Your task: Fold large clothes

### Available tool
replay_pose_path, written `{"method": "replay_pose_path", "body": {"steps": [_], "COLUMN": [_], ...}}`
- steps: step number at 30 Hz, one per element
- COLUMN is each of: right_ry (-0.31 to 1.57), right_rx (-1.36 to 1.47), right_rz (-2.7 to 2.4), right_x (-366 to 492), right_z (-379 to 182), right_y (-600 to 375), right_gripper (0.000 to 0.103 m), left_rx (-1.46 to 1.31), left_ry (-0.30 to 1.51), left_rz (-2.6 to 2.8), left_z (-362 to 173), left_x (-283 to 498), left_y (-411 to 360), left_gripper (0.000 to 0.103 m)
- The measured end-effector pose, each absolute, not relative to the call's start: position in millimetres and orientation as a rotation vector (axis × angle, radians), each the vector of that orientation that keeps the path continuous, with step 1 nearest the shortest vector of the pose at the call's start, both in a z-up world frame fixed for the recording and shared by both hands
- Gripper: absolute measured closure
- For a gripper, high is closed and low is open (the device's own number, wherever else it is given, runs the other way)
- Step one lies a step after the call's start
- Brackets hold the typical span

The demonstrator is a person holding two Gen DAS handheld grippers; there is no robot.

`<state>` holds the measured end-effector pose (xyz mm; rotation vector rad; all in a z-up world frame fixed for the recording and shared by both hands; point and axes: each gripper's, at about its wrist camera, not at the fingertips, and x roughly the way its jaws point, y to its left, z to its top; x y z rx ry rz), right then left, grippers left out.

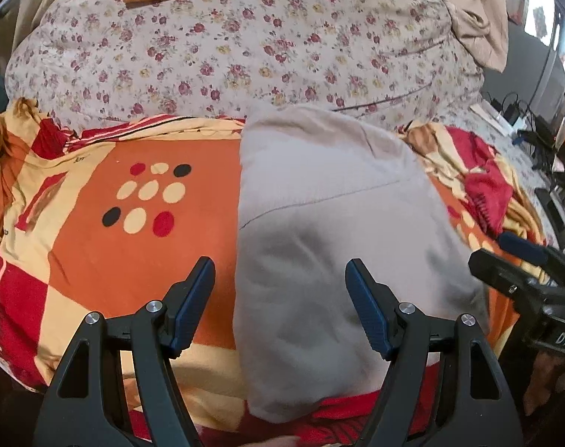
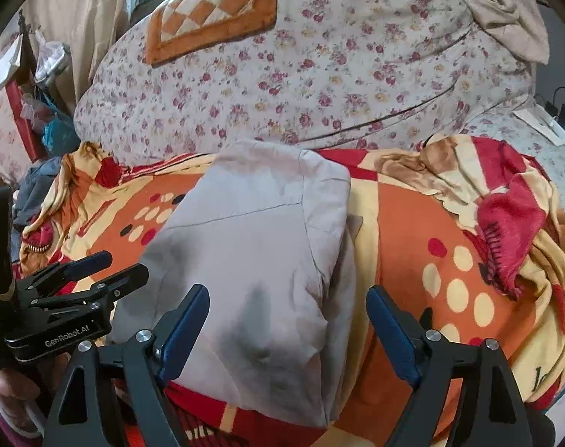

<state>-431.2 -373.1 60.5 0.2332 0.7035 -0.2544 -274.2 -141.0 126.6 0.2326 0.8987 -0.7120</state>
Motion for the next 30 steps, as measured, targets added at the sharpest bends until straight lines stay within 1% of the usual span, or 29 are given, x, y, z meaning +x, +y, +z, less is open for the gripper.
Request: {"method": "replay_pose_path", "body": {"steps": [8,27,30], "right_ry": [0.710,0.735,0.739], "right_rx": [0.259,0.251,0.262], "right_rz": [-0.272,-0.268,-0.264], "right_x": [-425.5,-412.6,-411.4], "right_z": [56.8,49.8,47.8], "right_y": [-375.8,-374.6,-376.3], "right_gripper": [0.019,0.018,0.016], "left_rx": [0.254,0.264,0.267], "left_ry": [0.870,0.878,0.881], "left_rz": [-0.693,-0.661,-0.657], "left_z": [128.2,121.3,119.9], "left_x": [-277.0,-275.8,-274.5], "left_y": [-146.4,-150.0,-150.7], "left_gripper": [0.030,0.030,0.030]}}
